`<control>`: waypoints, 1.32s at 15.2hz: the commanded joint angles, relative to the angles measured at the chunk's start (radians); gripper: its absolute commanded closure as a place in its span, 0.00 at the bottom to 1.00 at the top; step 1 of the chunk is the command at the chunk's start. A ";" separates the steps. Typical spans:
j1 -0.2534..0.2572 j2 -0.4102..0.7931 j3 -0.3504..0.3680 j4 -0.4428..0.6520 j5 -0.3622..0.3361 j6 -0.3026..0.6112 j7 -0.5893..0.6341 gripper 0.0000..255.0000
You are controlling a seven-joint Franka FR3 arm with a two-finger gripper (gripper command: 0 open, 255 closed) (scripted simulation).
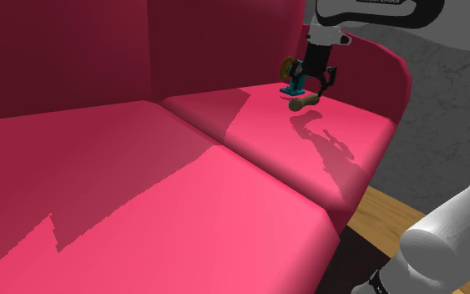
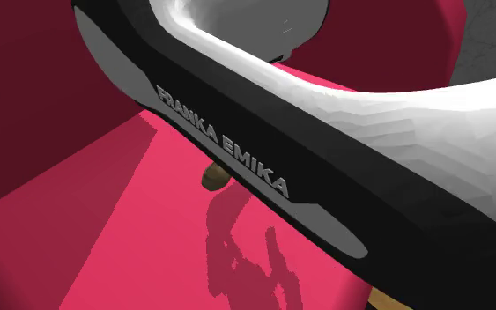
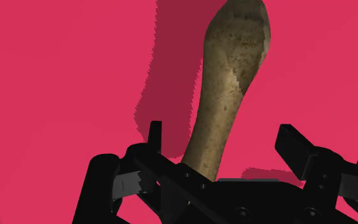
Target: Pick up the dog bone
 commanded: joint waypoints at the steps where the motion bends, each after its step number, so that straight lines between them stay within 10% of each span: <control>1: -0.007 0.025 -0.004 0.014 -0.008 0.003 0.041 0.00; 9: -0.008 0.002 -0.006 -0.101 -0.004 0.097 0.047 0.00; 10: -0.007 0.000 -0.005 -0.105 -0.004 0.098 0.048 1.00; 20: -0.008 0.005 -0.006 -0.084 -0.005 0.083 0.046 1.00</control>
